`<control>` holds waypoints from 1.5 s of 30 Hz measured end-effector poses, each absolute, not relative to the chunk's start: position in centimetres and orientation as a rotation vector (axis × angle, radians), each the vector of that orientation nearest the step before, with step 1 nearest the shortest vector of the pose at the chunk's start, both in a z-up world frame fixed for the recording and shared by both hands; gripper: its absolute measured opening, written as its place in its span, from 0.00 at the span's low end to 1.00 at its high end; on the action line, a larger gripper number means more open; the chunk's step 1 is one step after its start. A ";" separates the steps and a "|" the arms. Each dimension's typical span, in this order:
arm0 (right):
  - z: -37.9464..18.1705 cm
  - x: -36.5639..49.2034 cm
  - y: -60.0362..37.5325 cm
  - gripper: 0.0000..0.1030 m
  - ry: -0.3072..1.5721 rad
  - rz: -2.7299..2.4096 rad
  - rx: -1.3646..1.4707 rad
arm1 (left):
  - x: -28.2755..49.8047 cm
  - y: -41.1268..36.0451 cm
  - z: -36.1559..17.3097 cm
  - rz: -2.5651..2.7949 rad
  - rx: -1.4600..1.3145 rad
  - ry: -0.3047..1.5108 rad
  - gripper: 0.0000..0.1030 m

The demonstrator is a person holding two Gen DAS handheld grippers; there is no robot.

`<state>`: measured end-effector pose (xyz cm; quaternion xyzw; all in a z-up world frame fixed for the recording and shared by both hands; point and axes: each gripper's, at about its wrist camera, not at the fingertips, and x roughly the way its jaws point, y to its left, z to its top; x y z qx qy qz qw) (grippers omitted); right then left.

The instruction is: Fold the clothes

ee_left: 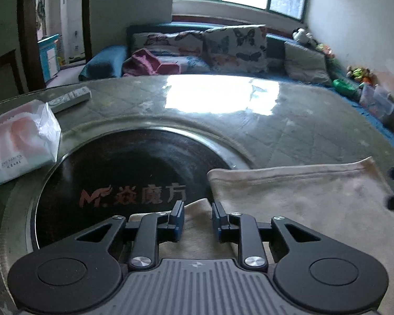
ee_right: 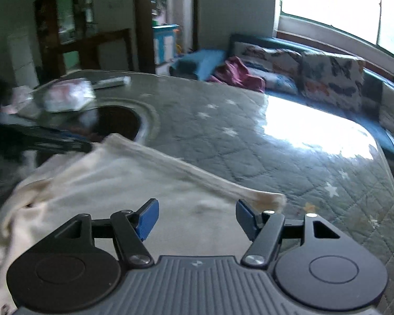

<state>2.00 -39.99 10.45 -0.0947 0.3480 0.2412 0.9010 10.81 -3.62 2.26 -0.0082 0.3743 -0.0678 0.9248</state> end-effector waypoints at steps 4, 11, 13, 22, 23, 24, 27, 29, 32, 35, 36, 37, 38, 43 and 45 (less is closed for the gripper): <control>11.3 -1.1 -39.0 0.65 0.685 0.552 -0.222 | 10.7 -3.9 2.1 -0.140 0.013 0.748 0.24; 11.8 -5.5 -38.5 0.65 0.670 0.581 -0.186 | 9.1 -1.3 3.1 -0.091 -0.067 0.694 0.06; 11.7 -6.5 -38.5 0.65 0.676 0.582 -0.174 | 7.8 -0.2 4.1 -0.076 -0.101 0.657 0.06; 11.0 -10.4 -37.0 0.65 0.703 0.637 -0.157 | -1.1 7.1 8.5 -0.033 -0.285 0.464 0.06; 11.1 -10.8 -36.6 0.65 0.701 0.654 -0.165 | -2.1 7.9 8.7 -0.029 -0.301 0.444 0.06; 11.1 -11.2 -36.0 0.65 0.700 0.674 -0.175 | -3.1 8.8 8.9 -0.021 -0.313 0.426 0.06; 11.2 -12.3 -33.9 0.65 0.693 0.744 -0.219 | -6.0 11.1 8.8 0.008 -0.336 0.386 0.06; 11.2 -13.1 -32.4 0.65 0.687 0.793 -0.251 | -7.6 12.4 8.0 0.030 -0.340 0.385 0.06; 10.8 -13.9 -30.2 0.65 0.694 0.854 -0.292 | -9.8 13.7 6.8 0.068 -0.348 0.409 0.06; 10.4 -14.8 -28.0 0.65 0.693 0.918 -0.338 | -11.3 14.8 5.6 0.104 -0.377 0.444 0.07; 10.3 -15.1 -27.4 0.65 0.690 0.939 -0.353 | -11.7 15.0 5.3 0.118 -0.390 0.453 0.08; 10.1 -15.2 -26.8 0.64 0.690 0.954 -0.364 | -12.0 15.3 5.1 0.131 -0.403 0.461 0.09; 9.9 -15.4 -26.2 0.64 0.691 0.969 -0.375 | -12.4 15.6 4.9 0.145 -0.415 0.469 0.09; 8.8 -15.9 -23.9 0.62 0.703 1.006 -0.430 | -13.0 16.4 4.6 0.175 -0.444 0.485 0.40; 8.3 -15.9 -23.4 0.58 0.707 1.010 -0.449 | -13.0 16.2 4.2 0.165 -0.424 0.501 0.42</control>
